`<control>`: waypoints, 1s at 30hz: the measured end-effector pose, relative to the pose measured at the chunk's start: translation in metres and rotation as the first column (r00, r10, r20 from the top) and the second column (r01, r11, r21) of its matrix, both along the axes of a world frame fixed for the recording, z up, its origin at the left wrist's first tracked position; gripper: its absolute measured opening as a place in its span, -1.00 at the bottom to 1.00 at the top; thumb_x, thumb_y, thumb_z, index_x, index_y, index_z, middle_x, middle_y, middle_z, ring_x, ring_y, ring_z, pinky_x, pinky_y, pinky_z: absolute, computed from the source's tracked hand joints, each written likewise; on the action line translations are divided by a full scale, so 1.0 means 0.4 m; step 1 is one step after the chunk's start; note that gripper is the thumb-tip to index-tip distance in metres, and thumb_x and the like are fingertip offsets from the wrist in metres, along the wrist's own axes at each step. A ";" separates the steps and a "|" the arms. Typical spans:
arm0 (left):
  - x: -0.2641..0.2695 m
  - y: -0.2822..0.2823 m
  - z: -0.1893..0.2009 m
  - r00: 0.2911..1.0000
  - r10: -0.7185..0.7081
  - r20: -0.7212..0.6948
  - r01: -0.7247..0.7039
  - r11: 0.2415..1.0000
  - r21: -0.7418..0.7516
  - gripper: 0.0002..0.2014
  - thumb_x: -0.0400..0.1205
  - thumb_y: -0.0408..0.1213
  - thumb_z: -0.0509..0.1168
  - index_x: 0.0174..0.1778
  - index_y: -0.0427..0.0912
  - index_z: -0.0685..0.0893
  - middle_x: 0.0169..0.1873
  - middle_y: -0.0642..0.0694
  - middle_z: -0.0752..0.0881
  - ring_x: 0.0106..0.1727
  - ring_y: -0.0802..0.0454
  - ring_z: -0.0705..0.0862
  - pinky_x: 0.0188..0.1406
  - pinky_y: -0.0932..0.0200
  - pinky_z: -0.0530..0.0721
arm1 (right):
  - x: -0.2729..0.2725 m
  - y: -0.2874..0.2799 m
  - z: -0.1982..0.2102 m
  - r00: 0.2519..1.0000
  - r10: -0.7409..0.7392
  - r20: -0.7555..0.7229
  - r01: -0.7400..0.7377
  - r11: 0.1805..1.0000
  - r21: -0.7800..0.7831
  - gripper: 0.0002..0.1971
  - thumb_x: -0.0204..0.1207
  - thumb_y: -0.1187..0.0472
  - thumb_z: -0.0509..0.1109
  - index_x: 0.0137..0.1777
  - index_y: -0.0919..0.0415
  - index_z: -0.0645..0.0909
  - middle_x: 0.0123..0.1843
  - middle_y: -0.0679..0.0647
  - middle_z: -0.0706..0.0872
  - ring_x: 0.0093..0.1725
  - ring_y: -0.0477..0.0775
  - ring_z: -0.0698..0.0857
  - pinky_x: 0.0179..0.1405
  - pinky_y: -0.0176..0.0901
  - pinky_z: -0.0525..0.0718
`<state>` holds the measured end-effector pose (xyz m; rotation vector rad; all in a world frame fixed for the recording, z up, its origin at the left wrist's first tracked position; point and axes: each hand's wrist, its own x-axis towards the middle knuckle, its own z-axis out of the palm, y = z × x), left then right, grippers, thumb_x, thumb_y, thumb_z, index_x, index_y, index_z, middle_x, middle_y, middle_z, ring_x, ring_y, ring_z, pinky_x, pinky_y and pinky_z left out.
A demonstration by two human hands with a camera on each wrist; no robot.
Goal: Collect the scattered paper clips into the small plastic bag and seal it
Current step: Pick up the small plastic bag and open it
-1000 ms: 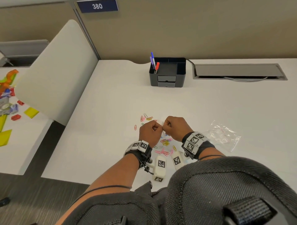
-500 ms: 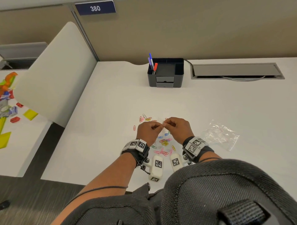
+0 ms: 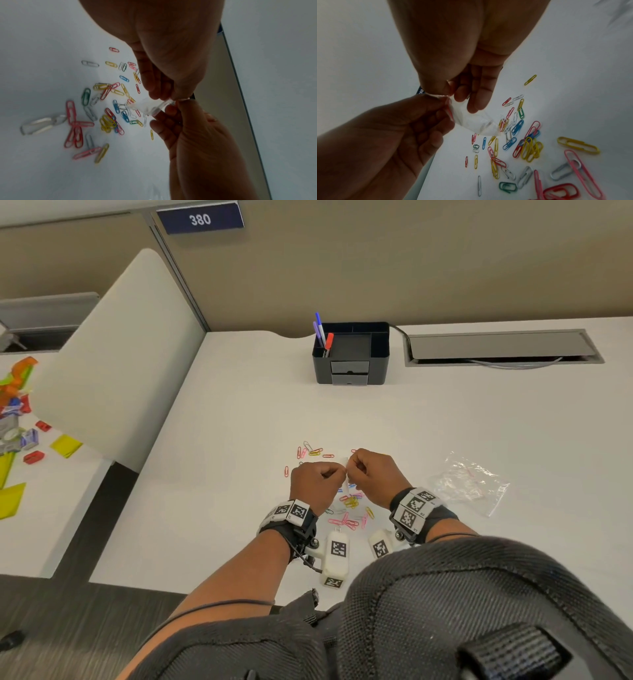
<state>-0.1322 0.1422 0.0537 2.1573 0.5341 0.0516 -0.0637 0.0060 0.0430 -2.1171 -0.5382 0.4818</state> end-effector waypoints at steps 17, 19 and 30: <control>0.007 0.004 -0.012 0.998 0.053 -0.042 -0.059 0.986 -0.154 -0.87 0.55 -0.09 0.40 -0.20 -0.05 0.79 -0.31 0.01 0.82 -0.21 0.03 0.80 -0.12 -0.12 0.80 | 0.004 -0.015 -0.004 0.999 0.006 -0.040 -0.005 1.000 0.008 -0.79 0.59 -0.03 0.38 0.03 0.08 0.69 -0.13 -0.07 0.79 -0.13 -0.02 0.80 -0.11 -0.07 0.77; 0.007 0.000 -0.014 0.999 0.021 -0.050 -0.027 0.991 -0.132 -0.86 0.56 -0.09 0.36 -0.21 -0.04 0.76 -0.31 0.00 0.81 -0.20 0.01 0.80 -0.12 -0.14 0.79 | 0.006 -0.018 -0.004 0.999 -0.024 -0.029 0.023 1.000 -0.016 -0.85 0.59 0.07 0.39 -0.06 0.12 0.72 -0.21 -0.04 0.81 -0.16 0.00 0.80 -0.09 -0.03 0.78; 0.001 -0.002 -0.023 0.995 0.014 -0.101 -0.008 0.998 0.060 -0.92 0.50 -0.21 0.34 -0.29 -0.06 0.71 -0.42 -0.01 0.76 -0.27 0.05 0.72 -0.28 0.40 0.53 | -0.005 -0.003 0.004 0.983 -0.110 -0.149 0.091 0.988 -0.125 -0.84 0.44 0.07 0.41 -0.21 0.15 0.70 -0.28 0.00 0.83 -0.23 0.01 0.82 -0.19 -0.09 0.81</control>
